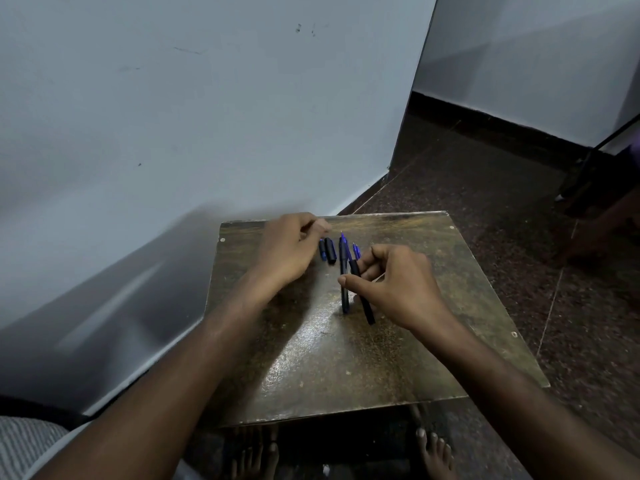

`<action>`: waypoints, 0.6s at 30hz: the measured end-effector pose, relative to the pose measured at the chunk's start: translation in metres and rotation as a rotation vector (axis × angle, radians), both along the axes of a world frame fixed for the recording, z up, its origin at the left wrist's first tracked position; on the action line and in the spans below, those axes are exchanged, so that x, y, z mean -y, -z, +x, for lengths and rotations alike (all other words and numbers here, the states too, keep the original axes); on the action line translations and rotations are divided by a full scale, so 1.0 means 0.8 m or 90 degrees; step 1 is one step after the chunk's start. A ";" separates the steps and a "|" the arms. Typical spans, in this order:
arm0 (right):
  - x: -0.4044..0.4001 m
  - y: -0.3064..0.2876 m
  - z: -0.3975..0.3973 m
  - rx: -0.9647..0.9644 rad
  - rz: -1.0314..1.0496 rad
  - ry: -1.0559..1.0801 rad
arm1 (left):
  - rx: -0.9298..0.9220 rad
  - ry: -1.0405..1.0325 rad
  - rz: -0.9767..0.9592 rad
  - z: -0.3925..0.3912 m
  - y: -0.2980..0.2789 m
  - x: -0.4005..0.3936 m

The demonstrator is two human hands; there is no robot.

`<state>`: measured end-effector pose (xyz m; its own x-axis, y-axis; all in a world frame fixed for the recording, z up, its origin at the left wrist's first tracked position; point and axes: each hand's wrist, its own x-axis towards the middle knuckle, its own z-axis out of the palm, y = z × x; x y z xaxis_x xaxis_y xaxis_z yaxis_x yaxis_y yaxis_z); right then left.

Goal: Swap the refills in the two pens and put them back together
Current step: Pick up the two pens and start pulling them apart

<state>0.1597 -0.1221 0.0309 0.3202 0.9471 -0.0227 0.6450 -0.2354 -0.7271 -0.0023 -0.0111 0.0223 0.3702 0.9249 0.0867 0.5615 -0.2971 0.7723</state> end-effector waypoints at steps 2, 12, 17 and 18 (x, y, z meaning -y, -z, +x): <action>-0.001 0.001 0.002 -0.015 0.003 0.003 | 0.119 0.043 -0.142 0.000 -0.006 0.011; 0.001 0.001 -0.002 0.010 -0.041 -0.046 | 0.257 0.017 -0.272 -0.002 -0.005 0.014; 0.004 0.003 0.001 0.013 -0.077 -0.061 | 0.351 -0.096 -0.244 -0.024 -0.007 -0.011; 0.003 0.004 0.003 0.017 -0.076 -0.056 | 0.363 -0.110 -0.241 -0.026 -0.007 -0.014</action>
<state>0.1618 -0.1243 0.0276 0.2377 0.9626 -0.1302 0.6855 -0.2612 -0.6796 -0.0234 0.0003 0.0276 0.2079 0.9713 -0.1153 0.0540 0.1063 0.9929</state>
